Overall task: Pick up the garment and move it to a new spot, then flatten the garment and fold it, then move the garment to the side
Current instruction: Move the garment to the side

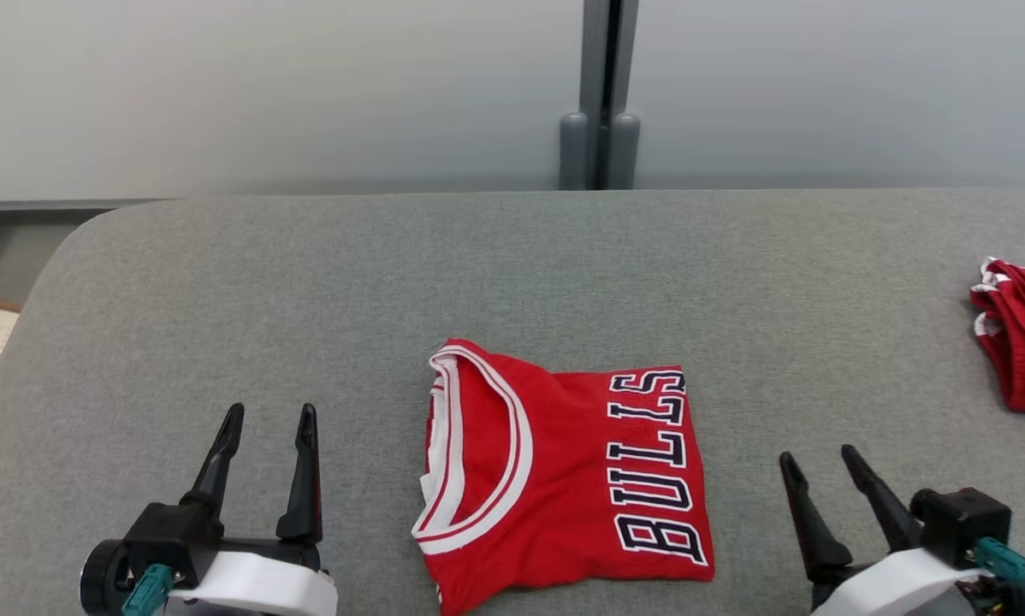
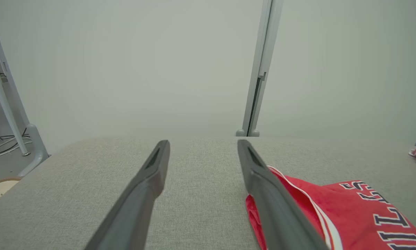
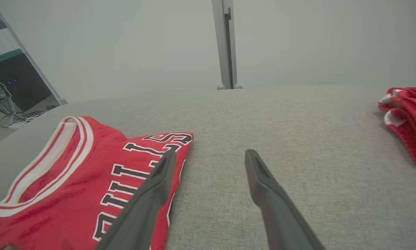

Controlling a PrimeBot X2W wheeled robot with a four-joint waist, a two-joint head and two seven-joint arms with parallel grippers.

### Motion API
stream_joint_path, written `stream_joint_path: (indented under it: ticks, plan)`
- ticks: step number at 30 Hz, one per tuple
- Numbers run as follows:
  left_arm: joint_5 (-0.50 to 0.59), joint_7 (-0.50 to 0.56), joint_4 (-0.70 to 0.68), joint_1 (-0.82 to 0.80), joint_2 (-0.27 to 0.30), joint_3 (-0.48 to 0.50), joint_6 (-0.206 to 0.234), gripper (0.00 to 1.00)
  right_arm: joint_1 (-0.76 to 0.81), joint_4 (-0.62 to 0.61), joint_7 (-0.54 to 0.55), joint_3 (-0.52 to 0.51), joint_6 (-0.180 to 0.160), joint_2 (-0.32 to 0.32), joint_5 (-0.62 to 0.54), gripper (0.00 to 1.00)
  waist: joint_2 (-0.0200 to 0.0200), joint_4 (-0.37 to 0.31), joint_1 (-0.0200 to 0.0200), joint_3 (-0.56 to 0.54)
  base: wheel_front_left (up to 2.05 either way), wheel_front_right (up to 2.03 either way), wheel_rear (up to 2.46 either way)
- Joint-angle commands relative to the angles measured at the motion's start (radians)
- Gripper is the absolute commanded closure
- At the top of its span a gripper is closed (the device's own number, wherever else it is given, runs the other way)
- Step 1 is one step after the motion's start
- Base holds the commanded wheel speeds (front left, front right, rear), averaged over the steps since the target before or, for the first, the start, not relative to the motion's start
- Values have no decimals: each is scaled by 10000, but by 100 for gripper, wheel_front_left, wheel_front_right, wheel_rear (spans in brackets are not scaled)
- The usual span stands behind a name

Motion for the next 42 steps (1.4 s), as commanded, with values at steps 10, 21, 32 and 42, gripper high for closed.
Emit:
stream_joint_path:
  ticks: [10, 21, 32, 42]
  plan:
    - [19, -237, 270, -1180, -472, -163, -198, 0, -1698, 3397, -228, 1292, -1, 72, 656, 0, -1, 1578, 0, 1084, 0, 0, 0]
    - [221, -278, 193, -1384, -682, 30, -315, 0, -2662, 5309, -624, 2371, 1, -13, 1496, 100, -1, 1689, 0, 1365, 0, 0, 0]
    - [543, -280, -170, -1189, -632, 422, -362, 0, -3402, 4792, -1221, 3240, -10, -716, 1397, 100, -1, -204, 0, 1292, 0, 0, 0]
    - [815, -270, -597, -1599, -513, 387, -530, 0, -5276, 4806, -1310, 3110, -10, -1783, 1596, 100, -1, -2497, 0, 1824, 0, 0, 0]
